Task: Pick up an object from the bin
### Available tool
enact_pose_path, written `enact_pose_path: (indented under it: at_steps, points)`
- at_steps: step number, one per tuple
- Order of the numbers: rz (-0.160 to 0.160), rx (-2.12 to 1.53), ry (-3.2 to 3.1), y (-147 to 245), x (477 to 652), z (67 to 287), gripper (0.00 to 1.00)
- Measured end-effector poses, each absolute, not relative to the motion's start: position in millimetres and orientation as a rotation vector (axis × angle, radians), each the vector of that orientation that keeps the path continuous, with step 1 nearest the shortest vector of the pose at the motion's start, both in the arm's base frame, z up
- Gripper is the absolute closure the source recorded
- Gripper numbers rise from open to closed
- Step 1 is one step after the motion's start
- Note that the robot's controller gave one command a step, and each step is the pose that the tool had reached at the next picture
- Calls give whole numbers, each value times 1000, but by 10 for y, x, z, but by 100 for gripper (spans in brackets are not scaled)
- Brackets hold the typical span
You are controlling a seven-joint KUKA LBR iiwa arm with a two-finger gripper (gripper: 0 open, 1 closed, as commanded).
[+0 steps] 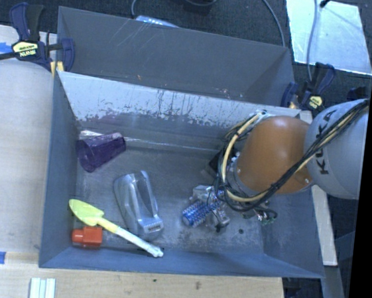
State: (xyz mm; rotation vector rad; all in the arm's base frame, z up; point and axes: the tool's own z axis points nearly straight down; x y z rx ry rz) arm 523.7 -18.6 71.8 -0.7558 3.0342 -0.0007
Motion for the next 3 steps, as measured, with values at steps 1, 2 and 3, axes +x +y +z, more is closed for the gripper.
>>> enact_pose_path:
  at_steps: [1, 2, 3]
  points:
    - [6, -779, 3038, -211, 5128, 1120, 100]
    - [0, -761, 3032, -200, 5203, 1923, 100]
    - [1, -761, 3032, -200, 5203, 1923, 100]
